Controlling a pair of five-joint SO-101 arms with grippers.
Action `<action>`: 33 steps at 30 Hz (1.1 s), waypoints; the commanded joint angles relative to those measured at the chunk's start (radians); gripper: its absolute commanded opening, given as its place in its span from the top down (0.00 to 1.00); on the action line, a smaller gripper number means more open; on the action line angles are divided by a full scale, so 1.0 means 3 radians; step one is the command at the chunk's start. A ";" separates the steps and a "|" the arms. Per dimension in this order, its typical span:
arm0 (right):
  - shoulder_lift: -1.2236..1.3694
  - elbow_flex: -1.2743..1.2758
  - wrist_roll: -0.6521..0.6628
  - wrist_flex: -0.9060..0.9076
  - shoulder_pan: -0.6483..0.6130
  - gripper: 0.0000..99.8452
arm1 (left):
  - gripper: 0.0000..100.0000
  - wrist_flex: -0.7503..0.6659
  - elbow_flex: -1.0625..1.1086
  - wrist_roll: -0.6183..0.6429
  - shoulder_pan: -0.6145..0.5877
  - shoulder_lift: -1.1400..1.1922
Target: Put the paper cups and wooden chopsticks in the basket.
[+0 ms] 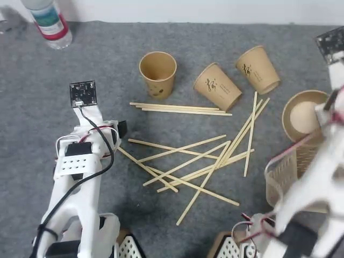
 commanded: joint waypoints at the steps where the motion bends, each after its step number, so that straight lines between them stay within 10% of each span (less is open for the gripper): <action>1: -0.0724 -0.0169 0.0031 0.0171 0.0136 0.99 | 0.74 -0.0005 0.0018 0.0036 -0.0020 0.0041; 19: -0.2795 0.1243 0.0511 0.0161 0.1394 0.99 | 0.74 -0.0005 0.0018 0.0036 -0.0010 0.0041; 33: -0.1291 0.1002 0.0189 -0.0340 0.1731 0.99 | 0.74 -0.0005 0.0018 0.0036 -0.0010 0.0041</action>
